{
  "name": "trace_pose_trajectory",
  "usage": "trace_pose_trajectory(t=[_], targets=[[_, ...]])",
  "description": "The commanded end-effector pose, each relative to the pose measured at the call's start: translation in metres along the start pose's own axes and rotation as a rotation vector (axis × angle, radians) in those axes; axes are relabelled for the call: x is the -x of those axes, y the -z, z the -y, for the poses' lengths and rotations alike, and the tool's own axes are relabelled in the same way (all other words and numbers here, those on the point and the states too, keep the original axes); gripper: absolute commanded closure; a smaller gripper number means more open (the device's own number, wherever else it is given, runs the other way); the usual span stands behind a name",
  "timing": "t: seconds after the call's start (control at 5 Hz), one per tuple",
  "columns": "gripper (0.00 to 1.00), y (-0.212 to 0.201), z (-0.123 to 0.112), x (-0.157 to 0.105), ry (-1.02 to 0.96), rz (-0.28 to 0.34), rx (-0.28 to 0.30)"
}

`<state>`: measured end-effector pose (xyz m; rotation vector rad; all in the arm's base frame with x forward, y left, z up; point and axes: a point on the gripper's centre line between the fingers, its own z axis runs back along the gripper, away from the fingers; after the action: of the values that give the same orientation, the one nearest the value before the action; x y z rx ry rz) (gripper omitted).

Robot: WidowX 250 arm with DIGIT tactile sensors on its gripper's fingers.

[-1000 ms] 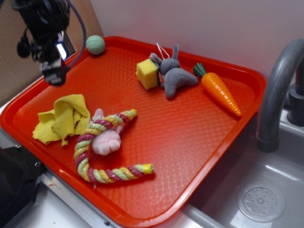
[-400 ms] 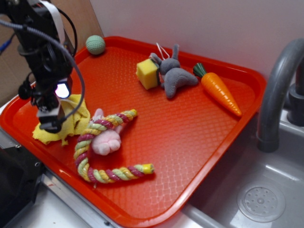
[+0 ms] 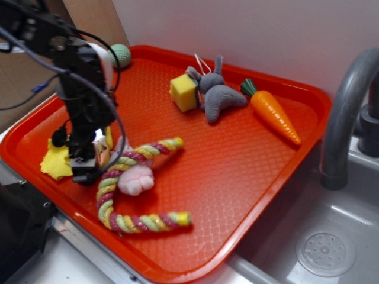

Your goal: Grab the yellow cloth.

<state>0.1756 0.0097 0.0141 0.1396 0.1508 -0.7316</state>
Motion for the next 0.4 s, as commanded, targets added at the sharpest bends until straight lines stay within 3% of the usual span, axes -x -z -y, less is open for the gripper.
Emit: trace_pose_trajectory(t=[0.0, 0.2], targets=[[1.00, -0.0004, -0.0093, 0.0196, -0.062, 0.027, 0.006], [1.00, -0.0083, -0.0143, 0.0236, -0.070, 0.037, 0.011]])
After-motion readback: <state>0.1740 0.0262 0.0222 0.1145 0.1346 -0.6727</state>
